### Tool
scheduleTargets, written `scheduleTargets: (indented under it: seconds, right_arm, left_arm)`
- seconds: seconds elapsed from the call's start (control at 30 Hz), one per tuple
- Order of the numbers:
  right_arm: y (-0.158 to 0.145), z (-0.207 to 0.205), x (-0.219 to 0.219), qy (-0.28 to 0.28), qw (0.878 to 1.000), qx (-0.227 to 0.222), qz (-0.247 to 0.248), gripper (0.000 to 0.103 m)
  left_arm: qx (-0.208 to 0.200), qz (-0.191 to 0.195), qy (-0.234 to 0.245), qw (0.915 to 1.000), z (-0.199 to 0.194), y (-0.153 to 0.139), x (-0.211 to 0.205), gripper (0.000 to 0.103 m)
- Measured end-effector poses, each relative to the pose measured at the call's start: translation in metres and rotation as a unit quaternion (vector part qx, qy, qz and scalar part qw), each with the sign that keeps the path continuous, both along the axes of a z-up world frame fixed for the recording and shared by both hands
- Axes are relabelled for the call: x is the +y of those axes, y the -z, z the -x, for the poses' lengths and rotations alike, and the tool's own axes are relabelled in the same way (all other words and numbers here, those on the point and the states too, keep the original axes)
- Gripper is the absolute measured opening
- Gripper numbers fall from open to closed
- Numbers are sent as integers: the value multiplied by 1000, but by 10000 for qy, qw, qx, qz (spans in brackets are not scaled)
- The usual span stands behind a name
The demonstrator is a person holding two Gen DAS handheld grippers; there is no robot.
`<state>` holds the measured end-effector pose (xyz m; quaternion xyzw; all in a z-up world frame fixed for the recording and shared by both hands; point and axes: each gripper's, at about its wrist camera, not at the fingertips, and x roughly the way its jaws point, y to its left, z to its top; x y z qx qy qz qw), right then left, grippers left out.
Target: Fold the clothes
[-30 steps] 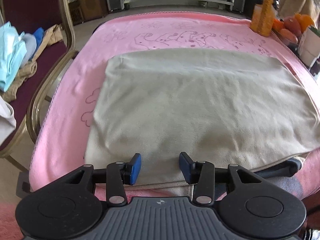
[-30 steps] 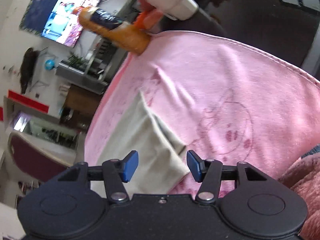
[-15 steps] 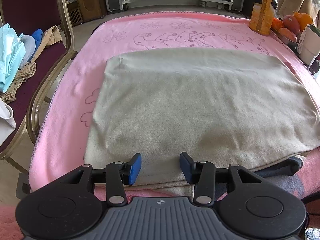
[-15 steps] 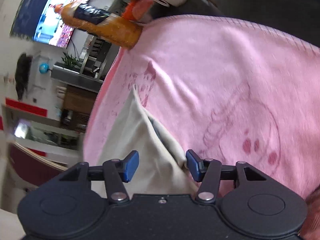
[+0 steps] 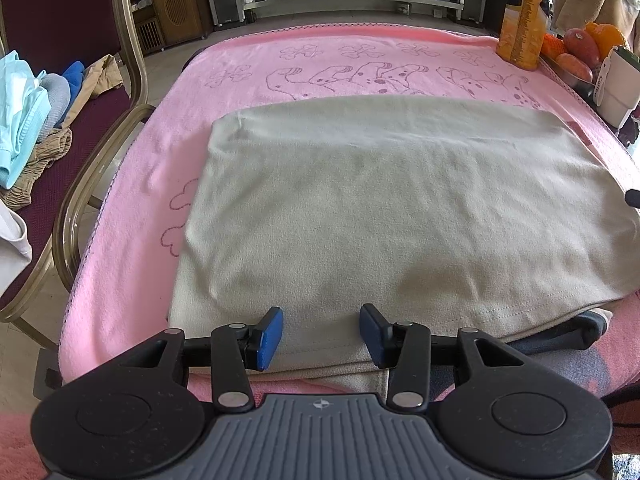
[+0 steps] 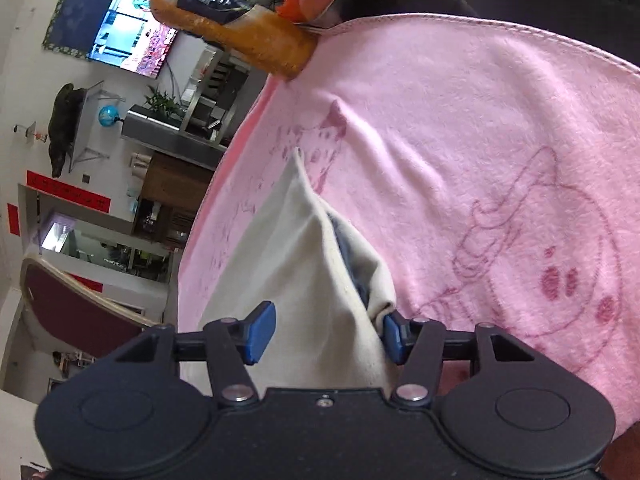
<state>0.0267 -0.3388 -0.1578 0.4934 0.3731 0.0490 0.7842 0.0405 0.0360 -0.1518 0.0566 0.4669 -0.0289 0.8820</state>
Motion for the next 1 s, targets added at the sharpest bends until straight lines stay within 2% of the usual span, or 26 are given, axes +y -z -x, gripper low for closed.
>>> scheduleTargets:
  seconds: [0.13, 0.27, 0.43, 0.47, 0.53, 0.6, 0.63, 0.73, 0.8, 0.9, 1.0]
  right_arm:
    - [10, 7, 6, -427, 9952, 162, -863, 52]
    - [5, 2, 21, -548, 9971, 31, -526, 52]
    - [-1, 0, 28, 229, 9995, -237, -2, 51]
    - [-1, 0, 28, 424, 9988, -214, 94, 49]
    - [3, -2, 27, 727, 9972, -65, 165, 27]
    - [7, -2, 25, 928, 9955, 123, 160, 13]
    - [6, -3, 25, 972, 9949, 195, 181, 13]
    - [-7, -7, 35, 997, 9926, 254, 649, 11]
    - [-22, -10, 49, 955, 9881, 262, 1178, 11]
    - [-49, -15, 72, 838, 9757, 224, 2010, 11]
    - [-82, -21, 103, 602, 9578, -34, 2812, 11]
  left_arm:
    - [6, 17, -9, 10000, -1, 1, 0, 45]
    - [-7, -11, -5, 10000, -1, 1, -2, 45]
    - [1, 39, -20, 10000, -1, 1, 1, 47]
    - [7, 54, -25, 10000, -1, 1, 1, 47]
    - [15, 56, -11, 10000, -2, 1, 1, 47]
    - [34, 44, 16, 10000, -2, 1, 1, 47]
    - [54, 30, 42, 10000, -2, 1, 1, 47]
    - [113, -39, 168, 9998, 1, 0, 0, 46]
    - [144, -84, 319, 9994, 4, -1, -1, 42]
    - [168, 1, 550, 9983, 11, -10, 3, 40]
    - [142, 247, 632, 9976, 17, -29, 22, 41]
